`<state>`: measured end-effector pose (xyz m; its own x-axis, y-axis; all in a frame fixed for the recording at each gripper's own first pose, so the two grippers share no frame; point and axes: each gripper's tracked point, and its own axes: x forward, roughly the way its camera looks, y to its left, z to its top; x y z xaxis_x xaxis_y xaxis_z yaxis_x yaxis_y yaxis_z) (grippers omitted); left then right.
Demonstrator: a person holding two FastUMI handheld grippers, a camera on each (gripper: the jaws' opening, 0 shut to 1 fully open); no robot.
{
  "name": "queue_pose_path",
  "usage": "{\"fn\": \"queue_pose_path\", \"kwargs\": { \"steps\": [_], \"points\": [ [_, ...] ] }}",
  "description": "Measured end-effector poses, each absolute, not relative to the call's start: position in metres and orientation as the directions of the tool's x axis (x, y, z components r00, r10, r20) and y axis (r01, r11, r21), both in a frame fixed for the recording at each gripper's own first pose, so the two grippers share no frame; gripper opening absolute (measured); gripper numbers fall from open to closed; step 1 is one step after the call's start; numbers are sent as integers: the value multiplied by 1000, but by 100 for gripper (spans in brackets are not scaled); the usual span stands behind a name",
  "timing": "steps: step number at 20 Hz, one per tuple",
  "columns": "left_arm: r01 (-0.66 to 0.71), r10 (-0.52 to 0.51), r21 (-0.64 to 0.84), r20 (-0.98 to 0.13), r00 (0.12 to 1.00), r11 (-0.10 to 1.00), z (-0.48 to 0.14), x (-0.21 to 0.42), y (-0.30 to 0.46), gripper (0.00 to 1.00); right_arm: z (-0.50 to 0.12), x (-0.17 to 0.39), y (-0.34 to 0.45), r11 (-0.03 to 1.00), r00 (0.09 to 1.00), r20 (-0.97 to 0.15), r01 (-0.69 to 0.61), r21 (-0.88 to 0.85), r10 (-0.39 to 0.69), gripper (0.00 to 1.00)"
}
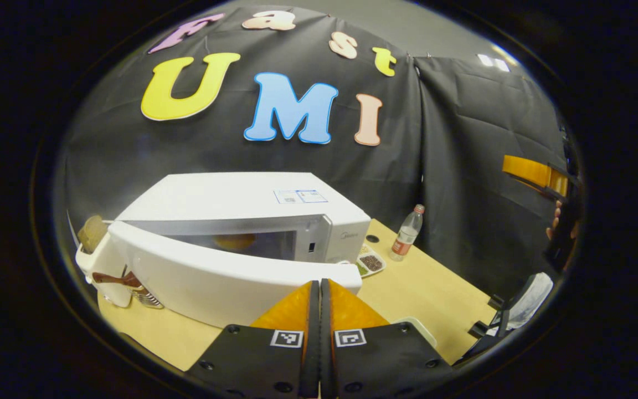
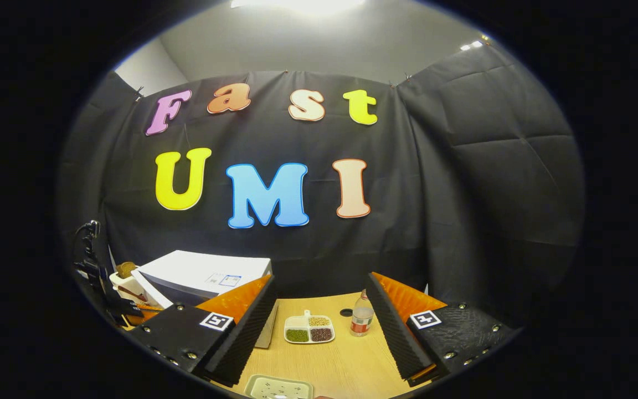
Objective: Open the microwave oven with the left hand, put the food in, and close the microwave oven.
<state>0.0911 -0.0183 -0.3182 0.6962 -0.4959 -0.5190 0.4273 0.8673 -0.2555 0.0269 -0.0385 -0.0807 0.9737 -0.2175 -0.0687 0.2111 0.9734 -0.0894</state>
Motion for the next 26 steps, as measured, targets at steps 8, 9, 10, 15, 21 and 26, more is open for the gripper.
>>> {"fn": "queue_pose_path", "kwargs": {
  "steps": [8, 9, 10, 15, 21, 26],
  "points": [
    [360, -452, -272, -533, 716, 892, -328, 116, -38, 7, -80, 22, -50, 968, 969, -75, 229, -101, -237, 100],
    [352, -447, -276, -532, 719, 894, -329, 122, -40, 7, -81, 22, -52, 968, 968, -76, 230, -102, -238, 100],
    [348, -447, -281, -530, 721, 894, -329, 125, -43, 7, -82, 21, -53, 967, 968, -78, 230, -106, -239, 100],
    [343, -441, -279, -522, 730, 897, -327, 139, -53, 7, -87, 20, -59, 963, 965, -85, 236, -127, -248, 100],
    [302, -402, -267, -543, 737, 915, -335, 156, -51, 7, -95, 23, -65, 963, 961, -107, 240, -126, -254, 100],
    [284, -384, -260, -561, 733, 923, -343, 172, -54, 7, -100, 27, -67, 964, 960, -132, 231, -131, -248, 100]
  ]
}}
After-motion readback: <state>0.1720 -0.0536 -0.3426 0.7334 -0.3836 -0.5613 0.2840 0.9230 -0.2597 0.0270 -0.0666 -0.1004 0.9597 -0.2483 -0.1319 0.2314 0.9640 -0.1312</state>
